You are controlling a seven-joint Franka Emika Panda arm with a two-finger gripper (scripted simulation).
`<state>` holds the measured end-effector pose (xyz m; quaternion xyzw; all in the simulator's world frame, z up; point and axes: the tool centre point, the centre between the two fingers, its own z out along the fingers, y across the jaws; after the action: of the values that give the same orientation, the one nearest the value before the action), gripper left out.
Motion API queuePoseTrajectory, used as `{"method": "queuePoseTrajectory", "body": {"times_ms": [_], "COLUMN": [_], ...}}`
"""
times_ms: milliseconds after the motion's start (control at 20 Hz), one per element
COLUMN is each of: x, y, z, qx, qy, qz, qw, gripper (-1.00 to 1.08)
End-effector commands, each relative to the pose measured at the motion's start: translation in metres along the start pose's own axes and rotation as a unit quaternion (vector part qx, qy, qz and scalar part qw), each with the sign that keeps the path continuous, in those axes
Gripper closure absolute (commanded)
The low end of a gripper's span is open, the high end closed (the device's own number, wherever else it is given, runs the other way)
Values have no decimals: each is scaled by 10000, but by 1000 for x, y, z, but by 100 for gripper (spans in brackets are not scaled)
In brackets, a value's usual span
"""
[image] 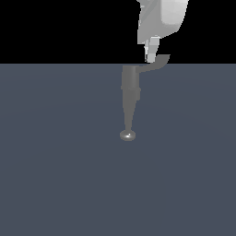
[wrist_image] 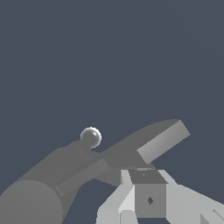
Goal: Turn on the faucet by rotating a designated handle.
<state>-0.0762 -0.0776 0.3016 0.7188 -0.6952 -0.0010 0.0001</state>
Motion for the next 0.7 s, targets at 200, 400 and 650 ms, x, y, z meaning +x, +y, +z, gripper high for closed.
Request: {"method": "queuePoseTrajectory", "body": {"times_ms": [200, 400, 650], "x": [23, 34, 47], "y": [-15, -22, -32], "z": [1, 1, 1], "qx": [15, 13, 11], "qy": [5, 6, 7], "qz": [78, 100, 126], "qw": [10000, 9999, 9999], "gripper": [108, 108, 108]}}
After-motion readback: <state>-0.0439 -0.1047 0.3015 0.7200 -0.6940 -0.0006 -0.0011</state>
